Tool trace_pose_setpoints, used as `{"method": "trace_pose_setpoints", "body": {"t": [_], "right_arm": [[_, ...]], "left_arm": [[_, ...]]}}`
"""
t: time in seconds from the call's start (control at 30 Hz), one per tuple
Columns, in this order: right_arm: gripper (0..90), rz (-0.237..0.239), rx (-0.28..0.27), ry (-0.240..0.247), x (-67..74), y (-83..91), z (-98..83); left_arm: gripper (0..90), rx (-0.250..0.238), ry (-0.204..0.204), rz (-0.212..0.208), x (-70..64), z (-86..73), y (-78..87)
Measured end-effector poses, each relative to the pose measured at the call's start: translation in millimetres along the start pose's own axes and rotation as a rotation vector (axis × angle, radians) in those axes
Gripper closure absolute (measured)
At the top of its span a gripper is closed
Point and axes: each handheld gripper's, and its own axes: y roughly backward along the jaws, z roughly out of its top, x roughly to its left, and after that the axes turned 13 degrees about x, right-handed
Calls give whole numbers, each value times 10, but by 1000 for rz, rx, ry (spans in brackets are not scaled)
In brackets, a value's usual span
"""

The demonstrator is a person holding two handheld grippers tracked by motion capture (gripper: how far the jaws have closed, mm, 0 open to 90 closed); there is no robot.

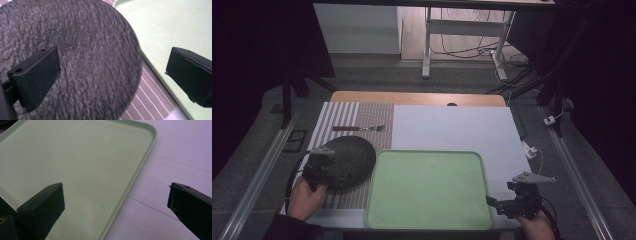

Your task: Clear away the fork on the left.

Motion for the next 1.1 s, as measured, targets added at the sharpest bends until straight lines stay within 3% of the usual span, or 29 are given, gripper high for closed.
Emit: {"method": "trace_pose_setpoints", "body": {"t": [0.7,1.1], "right_arm": [[11,1,4,2,-2,-2,3],[11,7,4,-3,-3,-5,5]], "left_arm": [[0,15,24,17,272,423,-220],[13,29,22,63,440,681,-344]]}}
